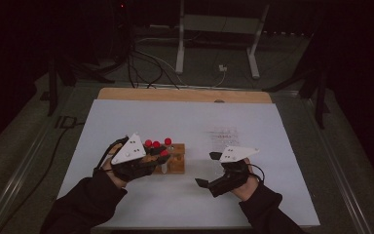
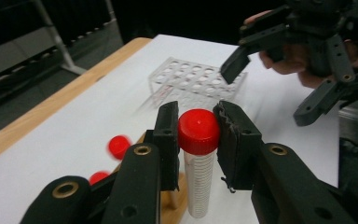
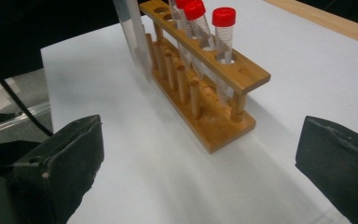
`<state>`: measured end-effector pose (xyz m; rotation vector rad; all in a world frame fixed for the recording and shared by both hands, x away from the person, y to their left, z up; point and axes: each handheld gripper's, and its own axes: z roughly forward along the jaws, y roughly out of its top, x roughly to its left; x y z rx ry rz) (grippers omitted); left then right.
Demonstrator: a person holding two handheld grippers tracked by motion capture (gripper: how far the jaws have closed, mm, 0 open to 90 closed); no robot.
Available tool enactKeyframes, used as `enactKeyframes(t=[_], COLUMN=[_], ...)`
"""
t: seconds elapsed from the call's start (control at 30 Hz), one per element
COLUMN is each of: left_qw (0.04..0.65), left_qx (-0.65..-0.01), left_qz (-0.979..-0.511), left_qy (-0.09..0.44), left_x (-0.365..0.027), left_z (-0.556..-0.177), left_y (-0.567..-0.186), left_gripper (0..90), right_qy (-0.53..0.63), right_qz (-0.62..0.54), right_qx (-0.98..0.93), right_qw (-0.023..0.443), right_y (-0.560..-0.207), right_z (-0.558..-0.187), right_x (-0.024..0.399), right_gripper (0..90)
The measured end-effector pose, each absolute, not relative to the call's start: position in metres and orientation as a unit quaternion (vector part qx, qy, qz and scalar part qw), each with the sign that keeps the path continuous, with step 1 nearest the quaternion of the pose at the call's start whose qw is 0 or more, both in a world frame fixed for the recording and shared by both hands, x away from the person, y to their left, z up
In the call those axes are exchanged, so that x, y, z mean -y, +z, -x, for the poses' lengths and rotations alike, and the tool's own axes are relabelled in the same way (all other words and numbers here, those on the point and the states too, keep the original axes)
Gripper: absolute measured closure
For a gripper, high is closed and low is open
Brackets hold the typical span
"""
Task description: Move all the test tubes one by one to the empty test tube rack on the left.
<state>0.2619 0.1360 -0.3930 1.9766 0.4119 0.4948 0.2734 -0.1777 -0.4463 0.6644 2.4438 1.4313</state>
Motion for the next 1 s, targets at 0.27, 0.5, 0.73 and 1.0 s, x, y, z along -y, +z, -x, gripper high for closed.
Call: enactKeyframes(t=[0.27,0.5,0.73,1.0], left_qw=[0.505,0.504,0.498,0.490], left_qx=[-0.190,-0.208,-0.220,-0.233], left_qz=[-0.811,-0.802,-0.798,-0.791], left_qy=[0.228,0.244,0.259,0.282], left_x=[-0.159,-0.176,-0.188,-0.202], left_z=[-0.260,-0.262,-0.265,-0.270], left_y=[-0.385,-0.382,-0.378,-0.374], left_gripper=[71.7,71.7,71.7,71.7], right_qy=[0.496,0.505,0.506,0.506], right_qz=[-0.217,-0.216,-0.216,-0.218], right_qx=[-0.833,-0.828,-0.828,-0.827], right_qw=[0.116,0.112,0.111,0.113], right_y=[-0.445,-0.444,-0.444,-0.444], right_z=[-0.271,-0.271,-0.272,-0.273], right_x=[0.177,0.178,0.178,0.179], right_gripper=[1.0,0.0,0.0,0.0])
